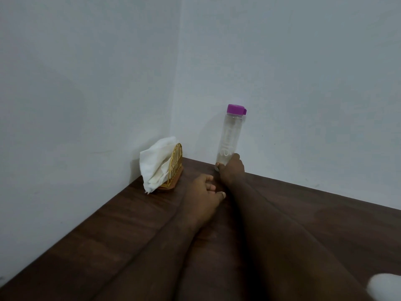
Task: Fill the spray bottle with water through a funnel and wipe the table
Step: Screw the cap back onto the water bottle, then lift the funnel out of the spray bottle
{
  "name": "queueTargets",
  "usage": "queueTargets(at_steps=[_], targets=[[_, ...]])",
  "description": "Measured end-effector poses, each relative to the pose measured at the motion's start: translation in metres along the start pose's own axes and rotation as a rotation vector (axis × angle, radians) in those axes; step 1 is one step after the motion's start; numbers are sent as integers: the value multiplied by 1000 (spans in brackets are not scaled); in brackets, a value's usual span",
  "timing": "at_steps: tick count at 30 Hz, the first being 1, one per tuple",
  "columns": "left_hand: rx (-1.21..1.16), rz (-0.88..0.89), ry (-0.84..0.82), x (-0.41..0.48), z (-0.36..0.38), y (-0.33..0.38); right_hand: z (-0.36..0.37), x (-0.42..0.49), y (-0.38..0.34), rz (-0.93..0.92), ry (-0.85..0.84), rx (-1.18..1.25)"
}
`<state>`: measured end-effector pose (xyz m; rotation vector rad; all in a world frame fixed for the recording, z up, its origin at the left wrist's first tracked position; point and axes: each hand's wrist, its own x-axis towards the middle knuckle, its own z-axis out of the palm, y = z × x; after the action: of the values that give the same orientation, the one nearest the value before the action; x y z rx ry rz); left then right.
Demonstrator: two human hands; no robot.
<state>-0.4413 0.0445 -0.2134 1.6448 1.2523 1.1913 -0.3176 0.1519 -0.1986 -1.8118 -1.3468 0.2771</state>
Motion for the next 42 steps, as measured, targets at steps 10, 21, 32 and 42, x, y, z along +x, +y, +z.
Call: queueTargets(at_steps=[10,21,32,42], targets=[[33,-15,36,2,-2,-3,-10,-24,0,60,-45,-99],[334,123,21,-32,-7,17,-100,-173,-23,-184,-348,-368],[347,403,-61,-149,11,51,-209,-309,2,-366,-410,-289],[193,340,-132,-218,74,101,-301,-335,53,-164,77,81]])
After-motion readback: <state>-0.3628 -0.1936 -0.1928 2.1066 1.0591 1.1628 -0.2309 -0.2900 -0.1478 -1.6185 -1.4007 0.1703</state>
